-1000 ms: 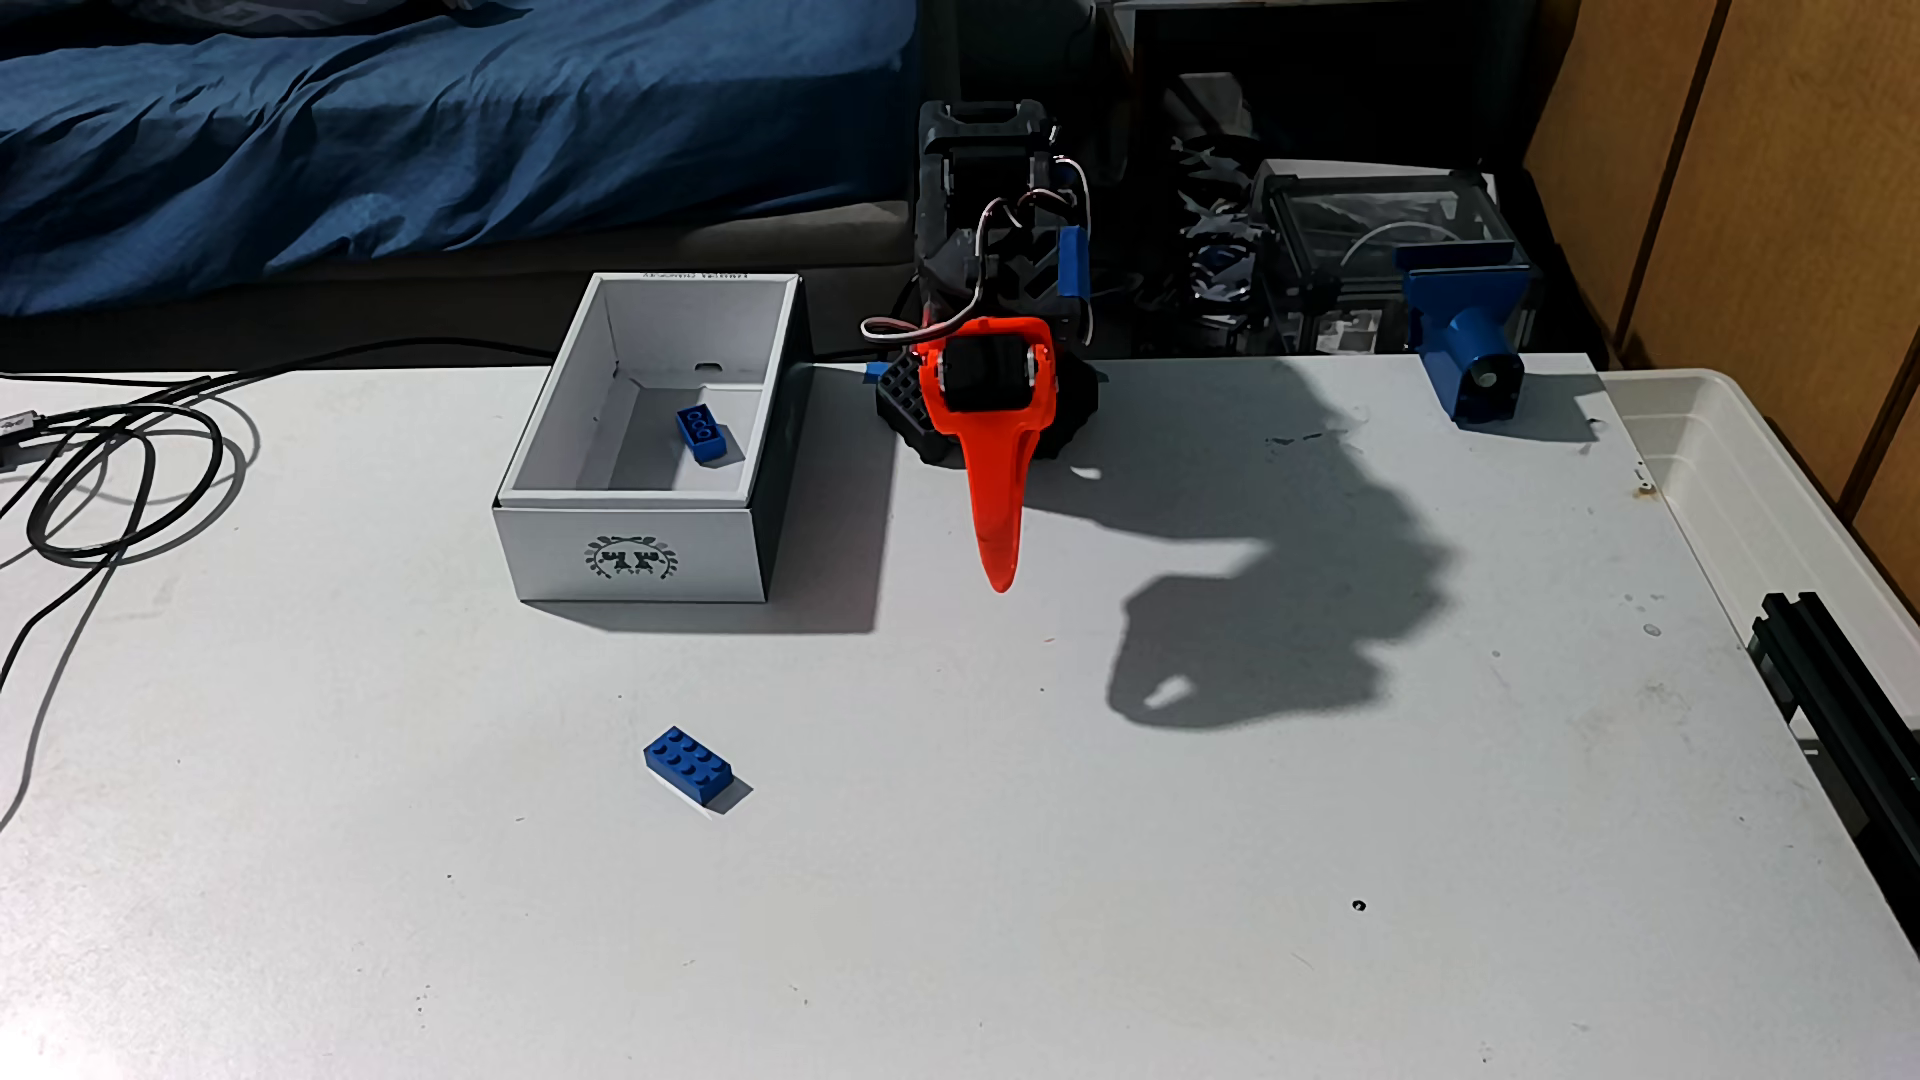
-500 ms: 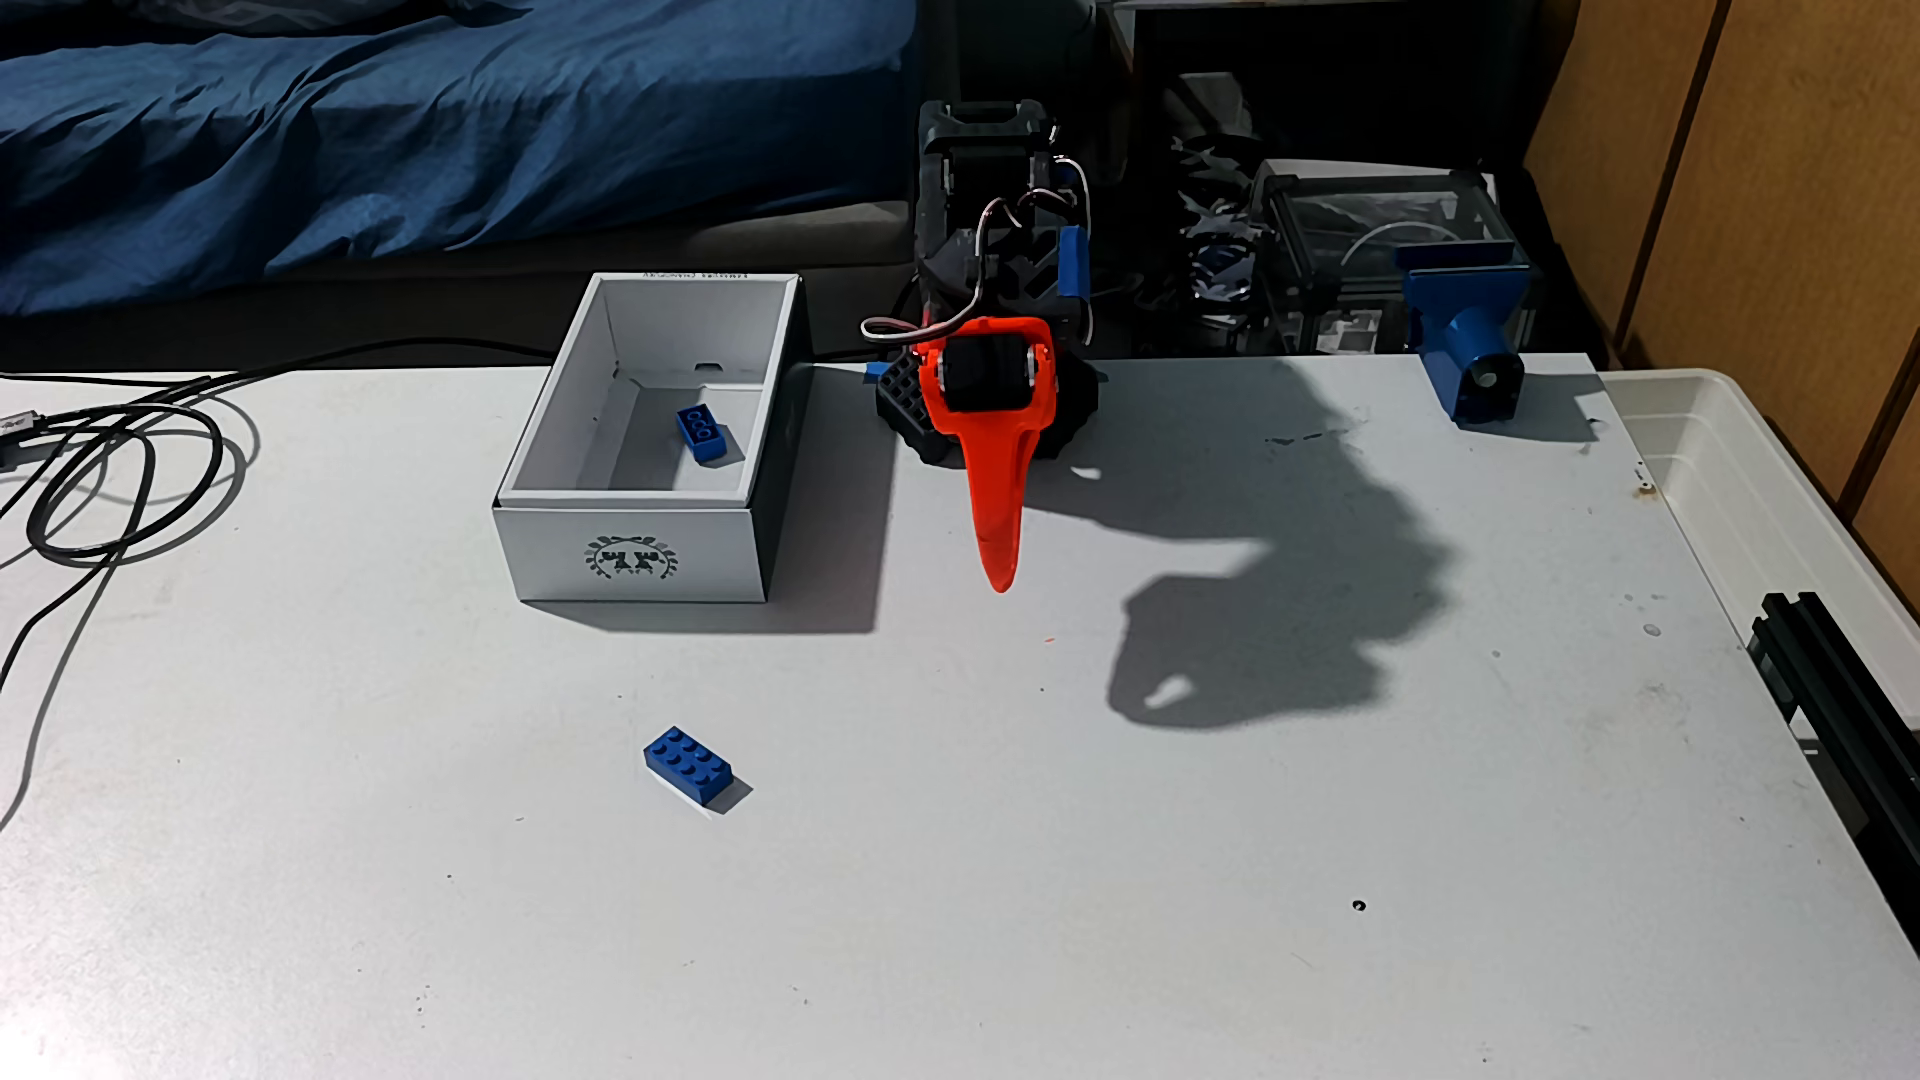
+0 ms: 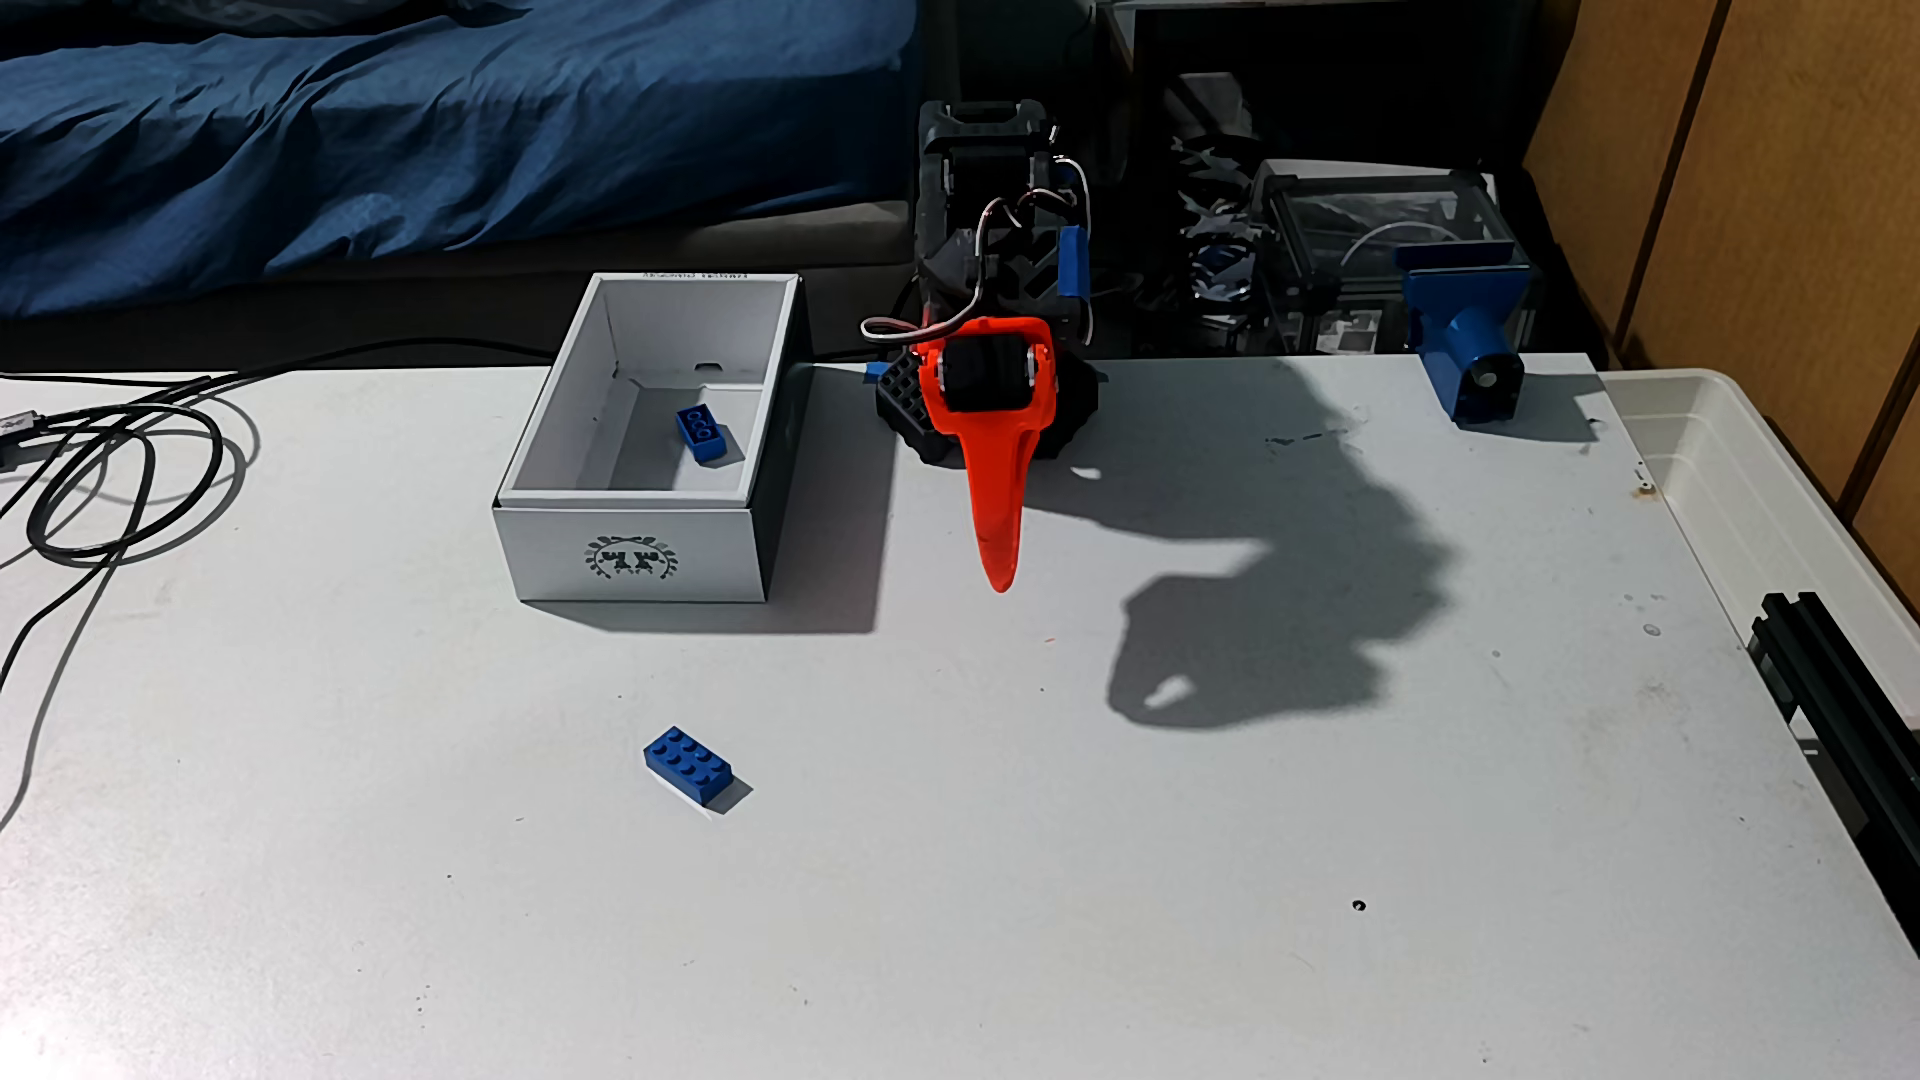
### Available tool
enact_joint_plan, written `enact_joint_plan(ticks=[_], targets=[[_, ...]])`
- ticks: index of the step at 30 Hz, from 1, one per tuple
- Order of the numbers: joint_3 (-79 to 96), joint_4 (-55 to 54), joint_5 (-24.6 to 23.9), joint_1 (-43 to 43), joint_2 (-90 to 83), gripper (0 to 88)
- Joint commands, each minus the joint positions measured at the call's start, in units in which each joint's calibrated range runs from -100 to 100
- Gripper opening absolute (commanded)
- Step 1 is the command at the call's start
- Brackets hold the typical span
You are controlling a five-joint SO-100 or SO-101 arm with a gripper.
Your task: Grab the blue brick and place in box
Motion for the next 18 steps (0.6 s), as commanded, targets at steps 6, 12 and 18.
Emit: enact_joint_plan(ticks=[6,12,18], targets=[[-0.2,-0.1,-0.1,-0.2,-0.6,1.2],[-0.5,-3.8,0.3,0.3,-0.6,1.0],[-9.7,2.5,0.5,6.7,-0.6,1.0]])
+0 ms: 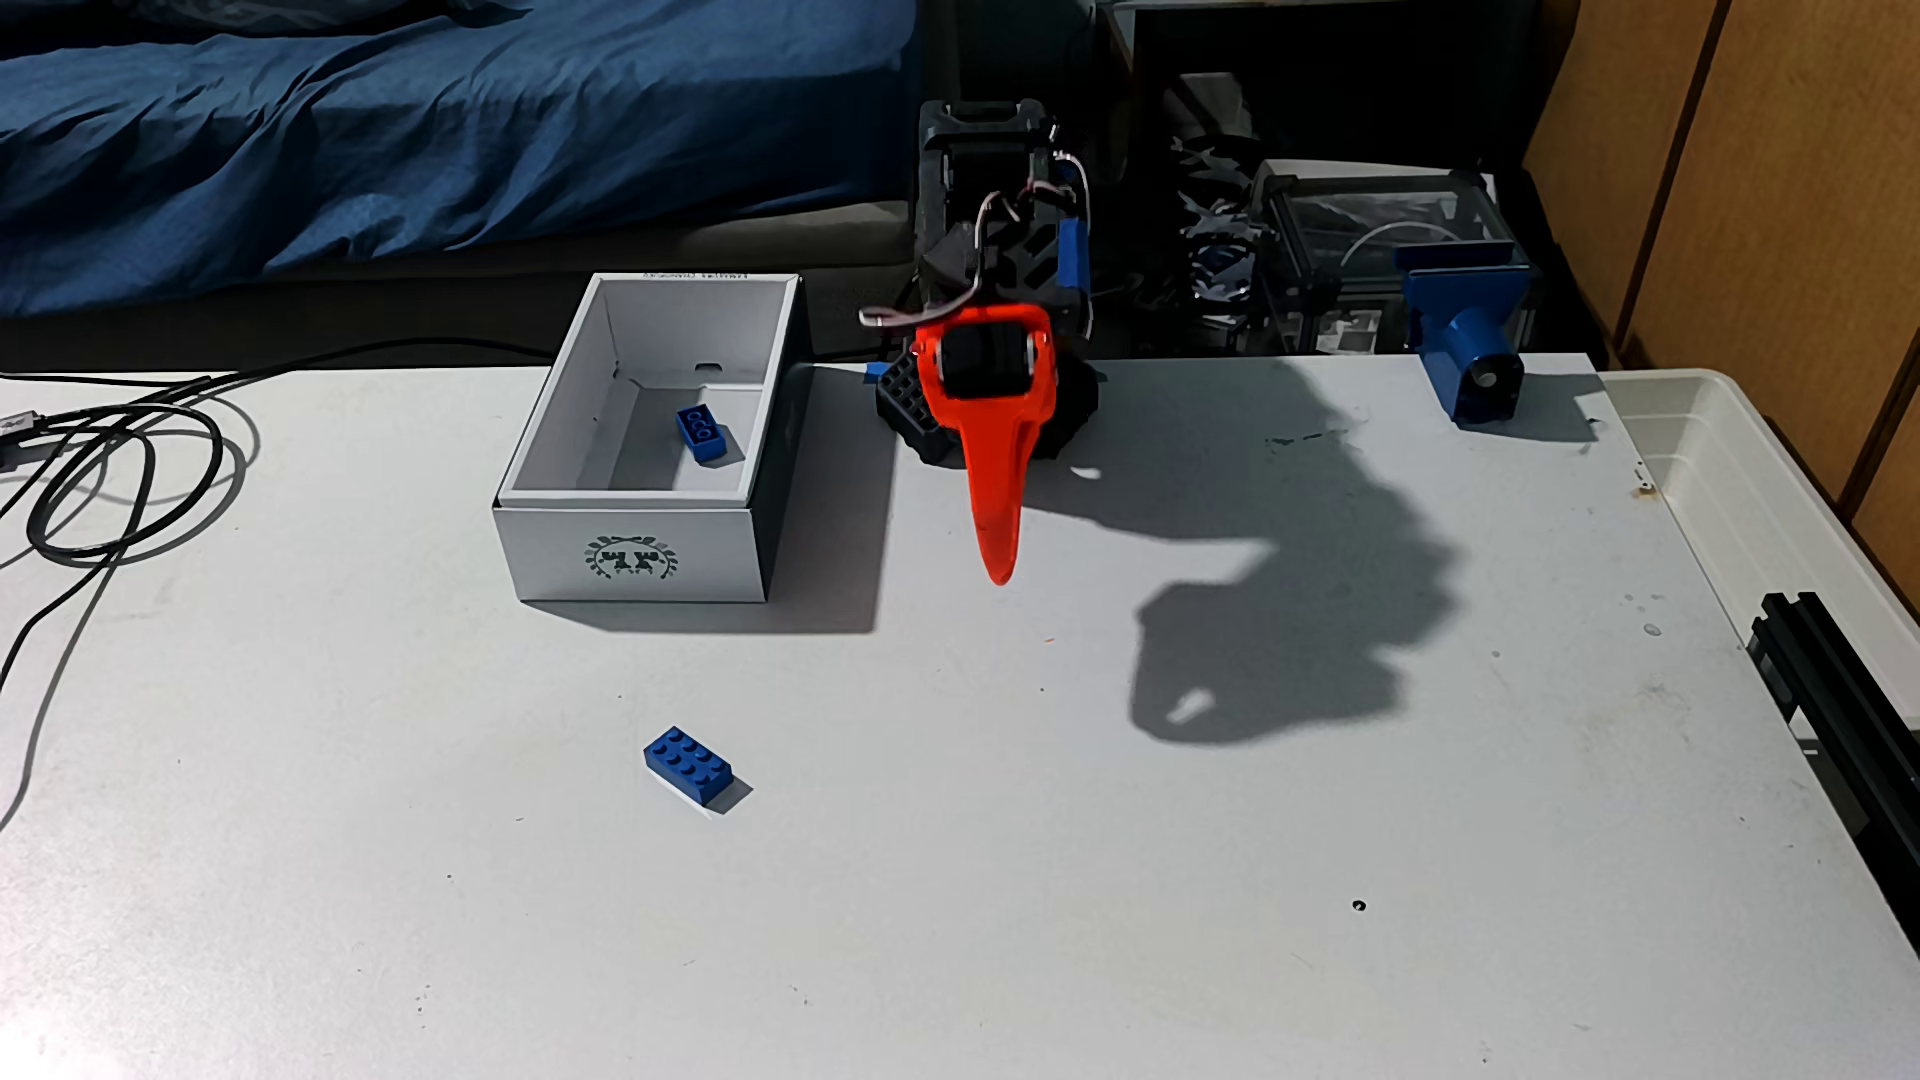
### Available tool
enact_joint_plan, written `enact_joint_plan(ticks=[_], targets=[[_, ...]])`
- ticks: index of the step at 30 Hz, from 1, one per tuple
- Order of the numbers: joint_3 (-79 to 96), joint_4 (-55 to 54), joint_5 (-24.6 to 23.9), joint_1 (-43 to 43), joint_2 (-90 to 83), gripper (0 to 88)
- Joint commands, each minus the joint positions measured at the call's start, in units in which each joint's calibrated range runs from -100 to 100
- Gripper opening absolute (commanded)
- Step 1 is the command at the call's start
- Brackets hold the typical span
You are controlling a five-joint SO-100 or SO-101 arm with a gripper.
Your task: Grab the blue brick and place in box
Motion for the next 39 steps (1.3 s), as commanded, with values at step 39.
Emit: enact_joint_plan(ticks=[39], targets=[[-64.4,11.1,-1.7,28.1,90.4,1.9]])
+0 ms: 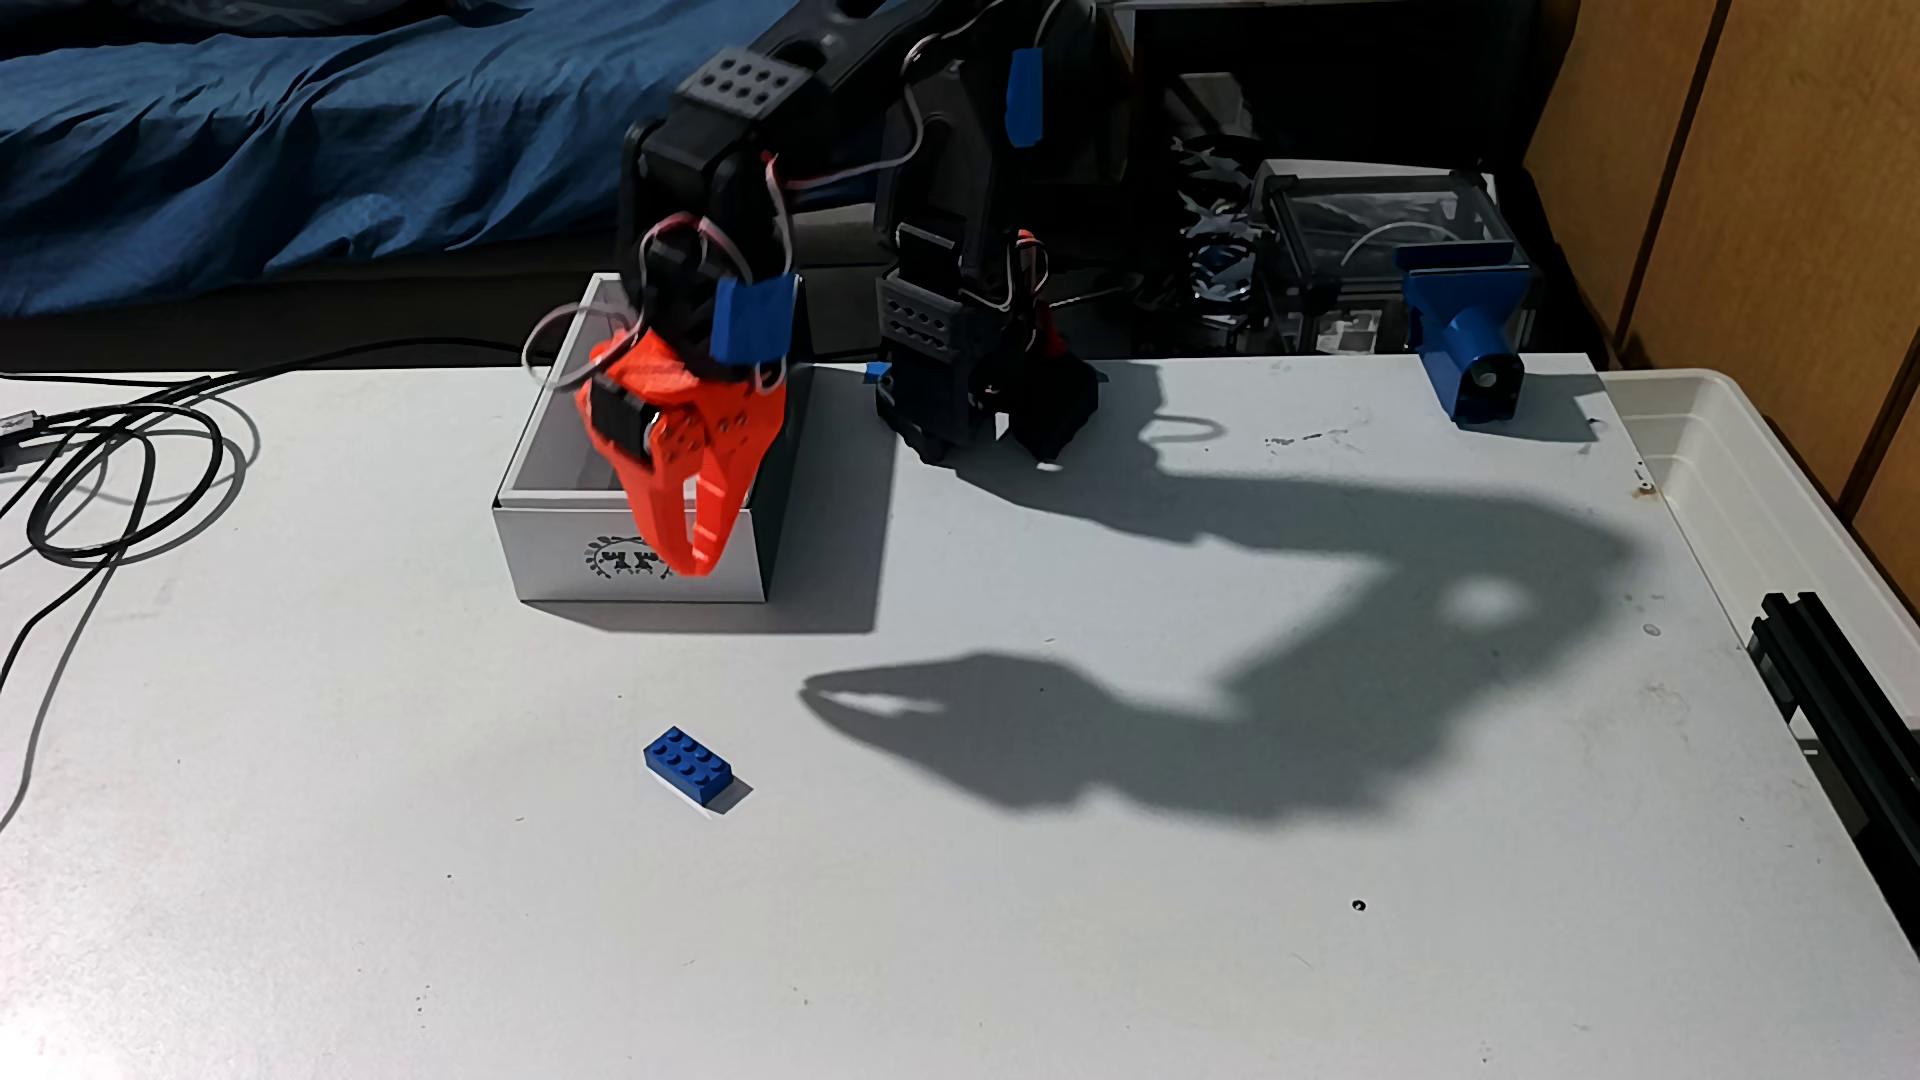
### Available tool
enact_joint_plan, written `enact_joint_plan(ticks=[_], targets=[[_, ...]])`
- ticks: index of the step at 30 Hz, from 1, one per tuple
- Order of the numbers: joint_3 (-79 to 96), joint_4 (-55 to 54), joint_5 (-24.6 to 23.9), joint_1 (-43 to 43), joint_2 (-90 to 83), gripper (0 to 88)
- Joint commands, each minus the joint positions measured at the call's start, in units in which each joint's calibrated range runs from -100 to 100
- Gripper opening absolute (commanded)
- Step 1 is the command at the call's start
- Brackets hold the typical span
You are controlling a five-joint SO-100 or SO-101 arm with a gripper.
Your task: Grab the blue brick and place in box
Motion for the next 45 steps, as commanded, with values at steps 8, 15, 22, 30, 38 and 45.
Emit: enact_joint_plan(ticks=[8,15,22,30,38,45], targets=[[-10.1,3.7,-2.8,-1.6,7.2,16.6],[-13.4,4.1,-3.9,-1.6,12.1,25.8],[-17.8,4.1,-5.5,-1.9,19.1,34.8],[-23.4,4.1,-8.1,-4.4,25.8,35.0],[-24.7,3.9,-10.0,-6.8,28.7,34.9],[-24.7,3.3,-11.8,-9.8,30.7,34.9]])
